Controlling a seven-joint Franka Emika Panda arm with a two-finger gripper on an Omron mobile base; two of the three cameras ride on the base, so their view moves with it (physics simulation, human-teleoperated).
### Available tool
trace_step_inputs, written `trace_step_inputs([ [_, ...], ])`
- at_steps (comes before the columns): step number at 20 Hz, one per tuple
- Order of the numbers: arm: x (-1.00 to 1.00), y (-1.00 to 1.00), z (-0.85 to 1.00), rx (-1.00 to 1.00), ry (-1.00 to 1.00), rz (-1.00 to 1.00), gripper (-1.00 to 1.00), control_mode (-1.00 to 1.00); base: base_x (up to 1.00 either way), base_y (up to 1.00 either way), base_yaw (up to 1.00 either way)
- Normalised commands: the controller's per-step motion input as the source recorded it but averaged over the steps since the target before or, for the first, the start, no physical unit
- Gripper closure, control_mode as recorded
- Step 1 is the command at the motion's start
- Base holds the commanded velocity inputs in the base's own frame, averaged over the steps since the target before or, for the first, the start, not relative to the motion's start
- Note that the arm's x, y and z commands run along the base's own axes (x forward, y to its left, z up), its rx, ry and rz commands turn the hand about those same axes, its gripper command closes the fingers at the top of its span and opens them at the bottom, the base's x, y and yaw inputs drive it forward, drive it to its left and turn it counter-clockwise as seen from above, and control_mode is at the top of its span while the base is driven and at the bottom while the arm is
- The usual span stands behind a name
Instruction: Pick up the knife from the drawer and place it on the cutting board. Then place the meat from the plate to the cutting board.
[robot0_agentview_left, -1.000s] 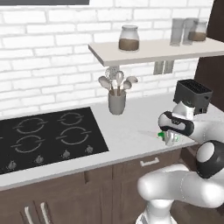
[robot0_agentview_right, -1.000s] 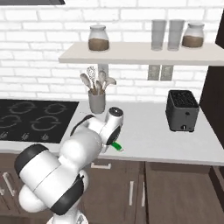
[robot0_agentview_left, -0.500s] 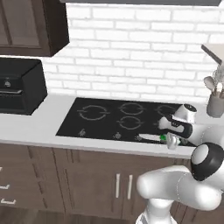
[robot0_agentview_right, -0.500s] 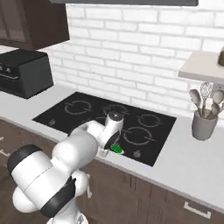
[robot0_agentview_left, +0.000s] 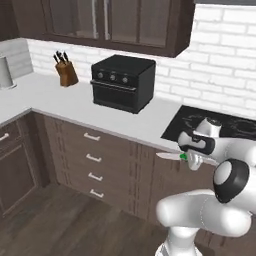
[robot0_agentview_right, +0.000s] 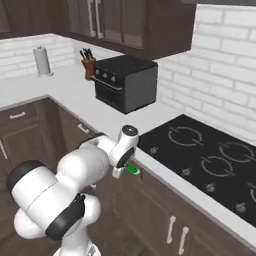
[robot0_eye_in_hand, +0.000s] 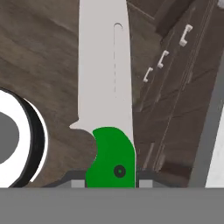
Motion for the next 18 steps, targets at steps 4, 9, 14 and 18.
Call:
trace_step_inputs([
  [4, 0.0, 0.0, 0.0, 0.0, 0.0, 0.0, 1.0, 1.0, -0.26, 1.0, 0.57],
  [9, 0.0, 0.0, 0.0, 0.0, 0.0, 0.0, 1.0, 1.0, -0.23, 1.0, 0.62],
  [14, 0.0, 0.0, 0.0, 0.0, 0.0, 0.0, 1.0, 1.0, -0.18, 1.0, 0.65],
  [18, 0.0, 0.0, 0.0, 0.0, 0.0, 0.0, 1.0, 1.0, -0.15, 1.0, 0.66],
])
